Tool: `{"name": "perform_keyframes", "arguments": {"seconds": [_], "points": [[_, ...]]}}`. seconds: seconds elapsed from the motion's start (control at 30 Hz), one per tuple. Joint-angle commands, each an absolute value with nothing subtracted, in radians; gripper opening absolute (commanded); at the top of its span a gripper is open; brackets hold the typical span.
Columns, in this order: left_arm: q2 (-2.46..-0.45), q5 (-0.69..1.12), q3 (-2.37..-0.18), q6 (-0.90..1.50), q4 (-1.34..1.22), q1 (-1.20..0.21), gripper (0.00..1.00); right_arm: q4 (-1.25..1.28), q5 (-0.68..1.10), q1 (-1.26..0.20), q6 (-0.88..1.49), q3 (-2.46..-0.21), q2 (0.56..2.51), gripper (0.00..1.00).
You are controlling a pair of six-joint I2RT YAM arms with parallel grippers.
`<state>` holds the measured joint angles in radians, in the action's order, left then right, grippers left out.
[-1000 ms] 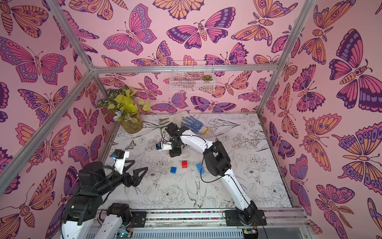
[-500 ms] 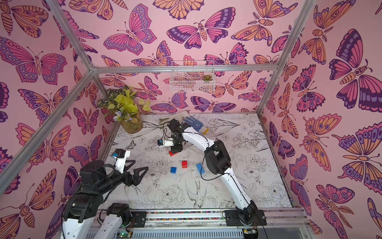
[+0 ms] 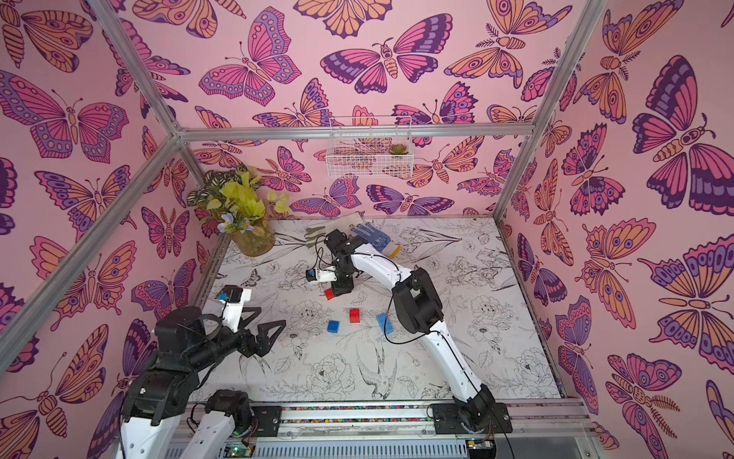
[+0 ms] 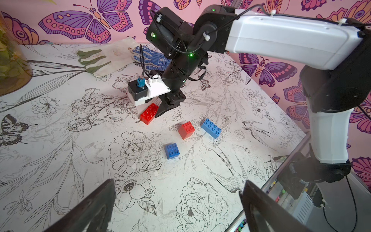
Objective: Assemble the letter f with lego
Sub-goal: Pick up the lego brick from the center of the board.
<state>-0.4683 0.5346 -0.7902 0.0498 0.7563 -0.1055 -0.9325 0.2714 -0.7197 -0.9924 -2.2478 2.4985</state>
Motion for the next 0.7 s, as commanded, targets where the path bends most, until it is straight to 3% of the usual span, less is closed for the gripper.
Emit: {"name": "perform_keyframes", "arguments": {"seconds": [0.0, 0.5, 0.67], "points": [[-0.470, 0.555, -0.780, 0.052, 0.744, -0.112, 0.99, -0.969, 0.290, -0.715, -0.994, -2.284, 2.538, 0.58], [-0.463, 0.552, -0.779, 0.052, 0.744, -0.115, 0.99, -0.972, 0.304, -0.721, -0.986, -2.315, 2.561, 0.57], [-0.462, 0.552, -0.779, 0.053, 0.745, -0.116, 0.99, -0.982, 0.305, -0.722, -0.986, -2.320, 2.564, 0.52]]}}
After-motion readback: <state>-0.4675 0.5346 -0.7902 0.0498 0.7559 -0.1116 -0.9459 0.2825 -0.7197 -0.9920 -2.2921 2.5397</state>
